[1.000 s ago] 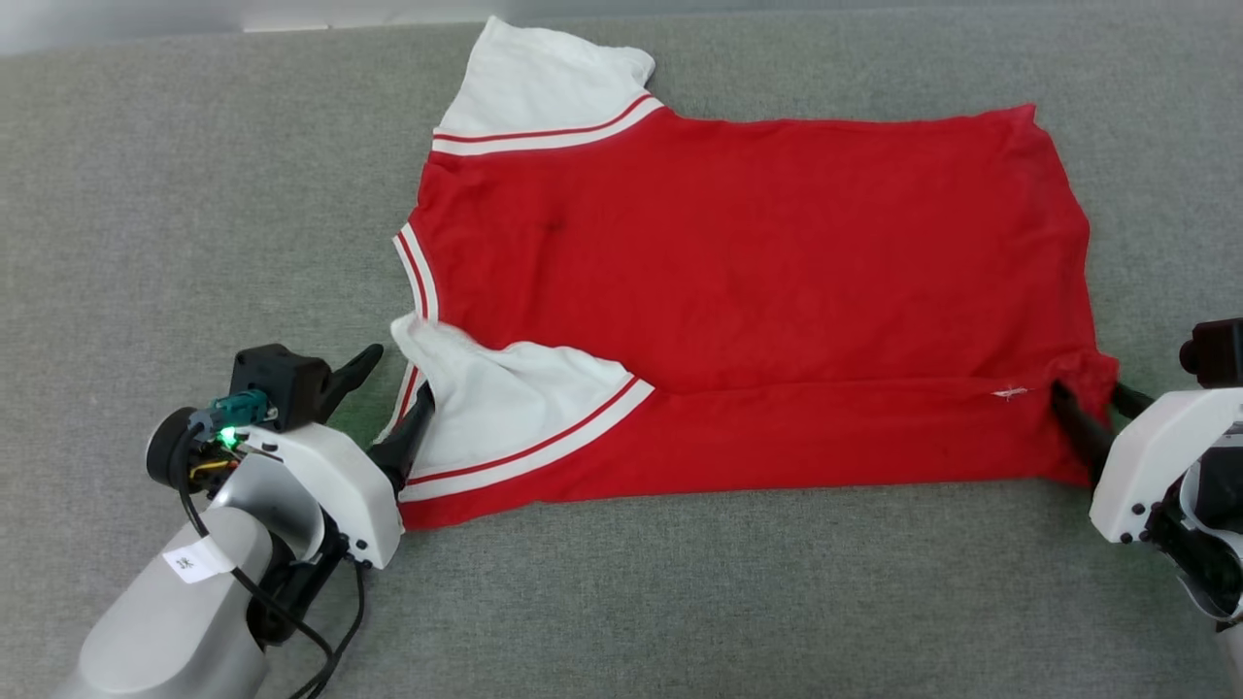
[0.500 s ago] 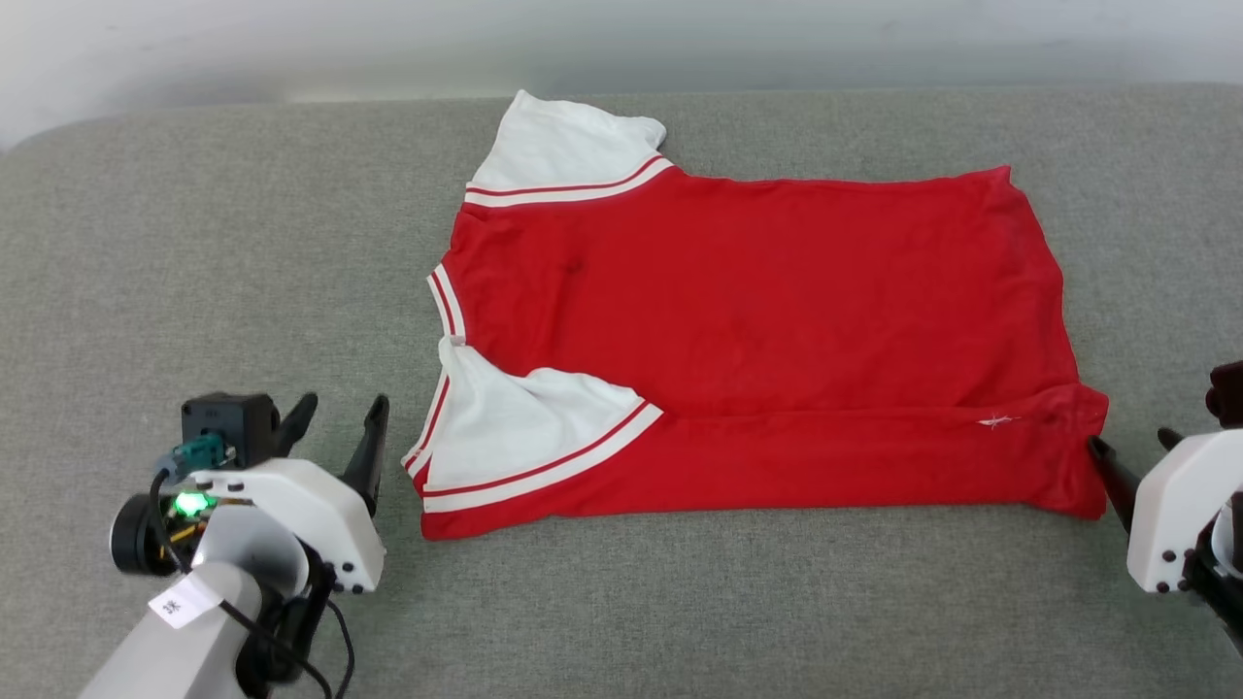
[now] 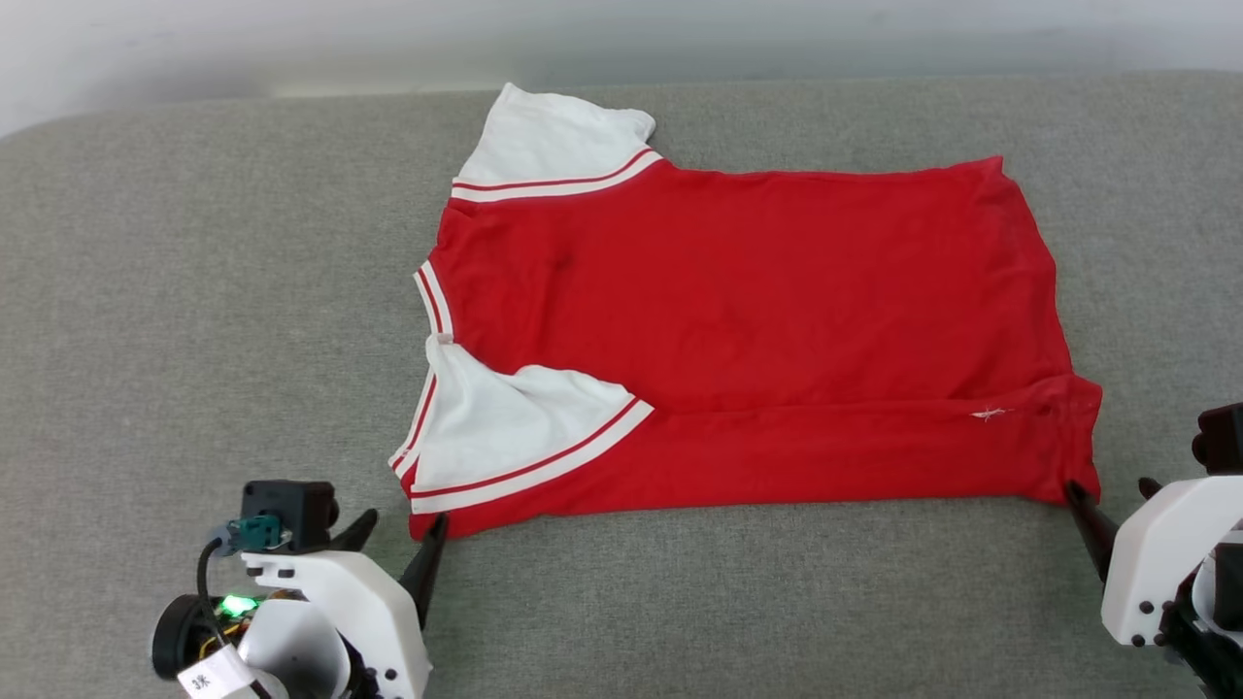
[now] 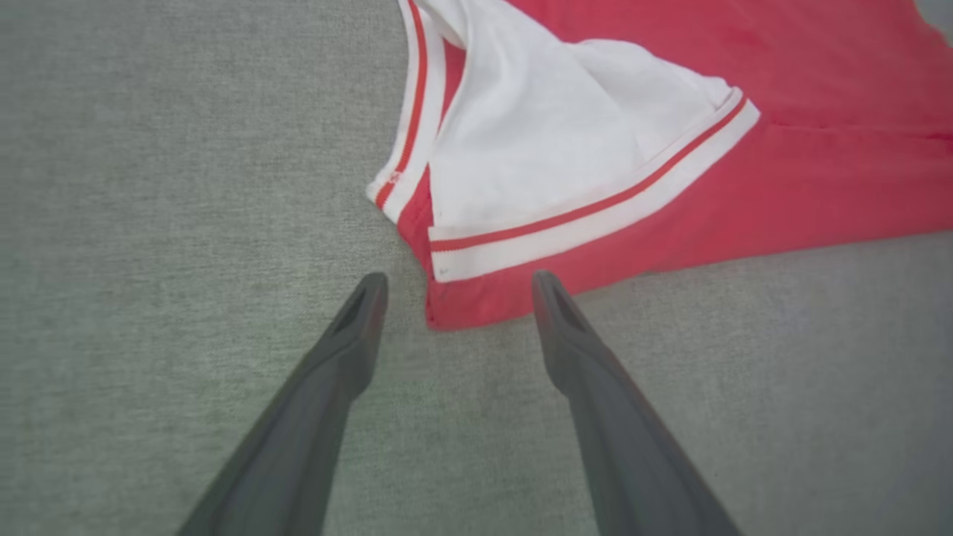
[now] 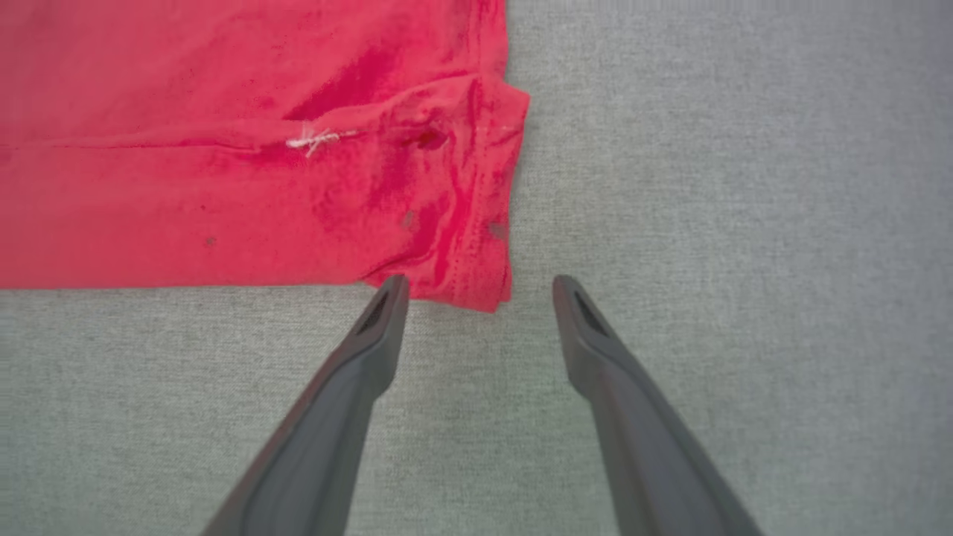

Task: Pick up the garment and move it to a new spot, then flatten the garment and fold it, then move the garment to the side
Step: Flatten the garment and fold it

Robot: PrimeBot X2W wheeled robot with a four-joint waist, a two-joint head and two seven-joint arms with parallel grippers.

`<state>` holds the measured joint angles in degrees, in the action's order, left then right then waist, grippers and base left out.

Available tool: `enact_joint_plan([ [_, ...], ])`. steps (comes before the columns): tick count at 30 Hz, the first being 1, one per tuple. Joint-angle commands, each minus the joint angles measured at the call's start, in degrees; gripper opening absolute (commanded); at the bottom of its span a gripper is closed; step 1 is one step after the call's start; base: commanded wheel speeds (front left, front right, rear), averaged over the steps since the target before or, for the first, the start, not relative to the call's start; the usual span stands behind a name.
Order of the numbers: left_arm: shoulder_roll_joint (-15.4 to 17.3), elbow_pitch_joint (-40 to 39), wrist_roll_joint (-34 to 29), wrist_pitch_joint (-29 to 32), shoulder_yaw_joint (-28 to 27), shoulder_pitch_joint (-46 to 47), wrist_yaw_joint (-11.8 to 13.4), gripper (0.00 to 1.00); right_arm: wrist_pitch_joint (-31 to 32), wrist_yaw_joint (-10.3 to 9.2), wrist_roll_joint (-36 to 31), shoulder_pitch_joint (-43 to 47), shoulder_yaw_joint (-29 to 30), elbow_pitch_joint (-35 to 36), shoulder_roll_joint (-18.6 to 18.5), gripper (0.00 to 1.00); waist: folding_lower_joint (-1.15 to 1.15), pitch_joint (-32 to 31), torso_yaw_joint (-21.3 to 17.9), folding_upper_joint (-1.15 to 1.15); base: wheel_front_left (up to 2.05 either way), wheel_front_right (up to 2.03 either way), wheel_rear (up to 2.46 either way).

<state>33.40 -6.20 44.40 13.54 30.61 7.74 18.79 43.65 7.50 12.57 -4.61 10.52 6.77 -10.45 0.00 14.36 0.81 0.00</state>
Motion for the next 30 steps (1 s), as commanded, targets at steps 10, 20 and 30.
enact_joint_plan([
  [10,-0.1,4.0,-1.1,1.5,0.2,1.9,1.9,1.0,-0.1,-0.02,0.1,0.6,0.0,3.6,1.3,1.0,0.0,3.1,-2.2,0.0,0.0,0.0,0.0],
  [20,-1.2,9.5,0.9,7.0,5.1,0.6,-1.6,0.0,-1.0,-0.02,0.1,-0.1,-0.3,3.0,0.9,1.0,0.0,4.5,-2.7,0.0,0.0,0.0,0.0],
  [30,-2.3,8.4,0.3,2.5,4.1,2.5,-3.2,0.0,-0.4,-0.02,-1.9,-0.8,0.6,2.2,-0.8,1.0,0.0,2.6,-0.8,0.0,0.0,0.0,0.0],
])
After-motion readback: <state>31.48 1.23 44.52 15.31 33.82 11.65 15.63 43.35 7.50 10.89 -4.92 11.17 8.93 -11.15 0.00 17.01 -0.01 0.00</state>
